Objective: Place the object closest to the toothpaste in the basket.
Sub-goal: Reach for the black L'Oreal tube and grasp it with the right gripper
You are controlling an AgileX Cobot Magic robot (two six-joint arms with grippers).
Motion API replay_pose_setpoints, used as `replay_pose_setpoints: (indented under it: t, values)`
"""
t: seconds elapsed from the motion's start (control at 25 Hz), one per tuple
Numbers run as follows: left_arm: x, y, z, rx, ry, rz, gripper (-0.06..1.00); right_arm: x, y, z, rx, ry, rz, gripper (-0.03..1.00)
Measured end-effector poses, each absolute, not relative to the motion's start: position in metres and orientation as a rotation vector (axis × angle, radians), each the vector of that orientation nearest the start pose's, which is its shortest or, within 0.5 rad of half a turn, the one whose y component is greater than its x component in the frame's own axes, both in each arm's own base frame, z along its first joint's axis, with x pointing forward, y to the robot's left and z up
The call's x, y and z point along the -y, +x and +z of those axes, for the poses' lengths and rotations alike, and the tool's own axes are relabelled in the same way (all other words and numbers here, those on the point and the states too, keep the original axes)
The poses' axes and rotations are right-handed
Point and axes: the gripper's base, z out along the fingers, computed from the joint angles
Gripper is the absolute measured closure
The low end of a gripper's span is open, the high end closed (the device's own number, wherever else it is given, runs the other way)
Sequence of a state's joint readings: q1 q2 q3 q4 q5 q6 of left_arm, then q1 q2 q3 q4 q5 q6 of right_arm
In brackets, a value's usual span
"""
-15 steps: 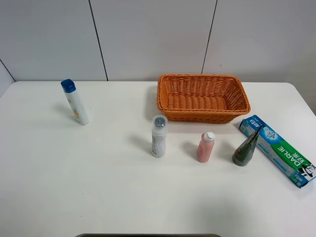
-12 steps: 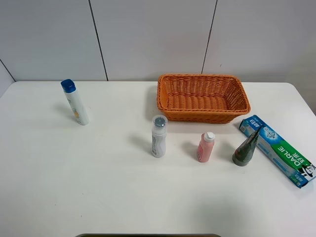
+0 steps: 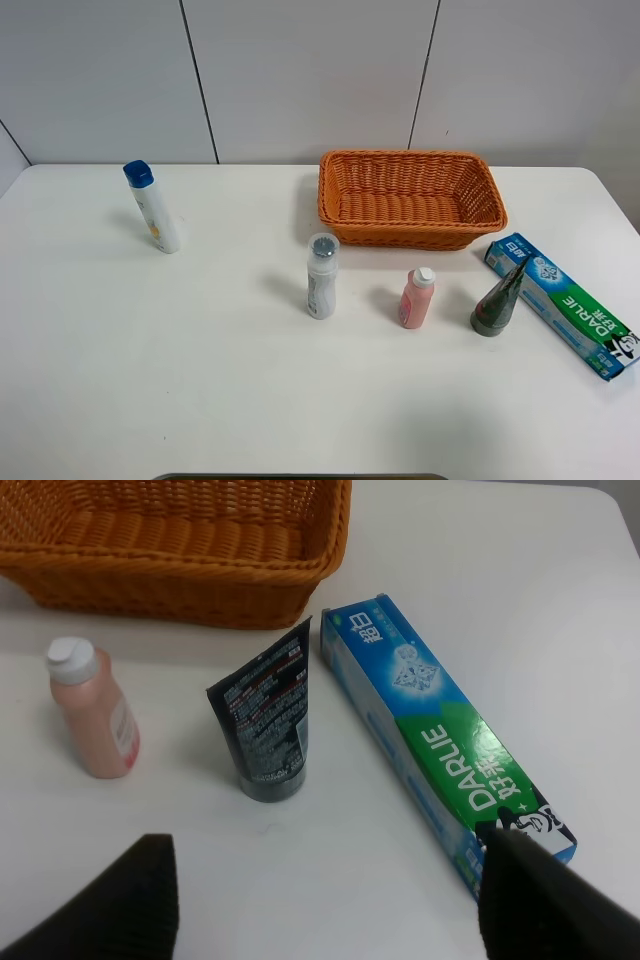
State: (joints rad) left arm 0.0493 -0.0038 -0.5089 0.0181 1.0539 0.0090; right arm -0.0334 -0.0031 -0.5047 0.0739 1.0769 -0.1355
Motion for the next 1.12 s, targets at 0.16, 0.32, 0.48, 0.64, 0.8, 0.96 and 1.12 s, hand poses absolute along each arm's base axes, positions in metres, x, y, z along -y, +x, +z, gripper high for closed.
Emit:
replay_pose_setpoints:
  t: [0.16,0.32,0.48,0.64,0.8,0.96,1.12]
  values:
    - [-0.001,-0.006,0.28,-2.025,-0.042,0.058,0.0,-0.006,-0.007,0.277,-2.048,-0.109,-0.015,0.31]
    - [-0.001,-0.006,0.28,-2.025,-0.042,0.058,0.0,-0.006,-0.007,0.277,-2.048,-0.109,-0.015,0.31]
    - [-0.001,-0.006,0.28,-2.025,-0.042,0.058,0.0,-0.006,-0.008,0.29,-2.027,-0.113,-0.019,0.31]
    - [-0.001,-0.006,0.28,-2.025,-0.042,0.058,0.0,-0.004,0.005,0.322,-2.06,-0.131,-0.052,0.31]
    - [-0.001,-0.006,0.28,-2.025,-0.042,0.058,0.0,-0.001,0.036,0.352,-2.147,-0.127,-0.069,0.31]
    - [-0.001,-0.006,0.28,-2.025,-0.042,0.058,0.0,-0.001,0.07,0.367,-2.25,-0.046,-0.006,0.31]
    - [-0.001,-0.006,0.28,-2.025,-0.042,0.061,0.0,-0.002,0.107,0.361,-2.44,0.02,0.041,0.31]
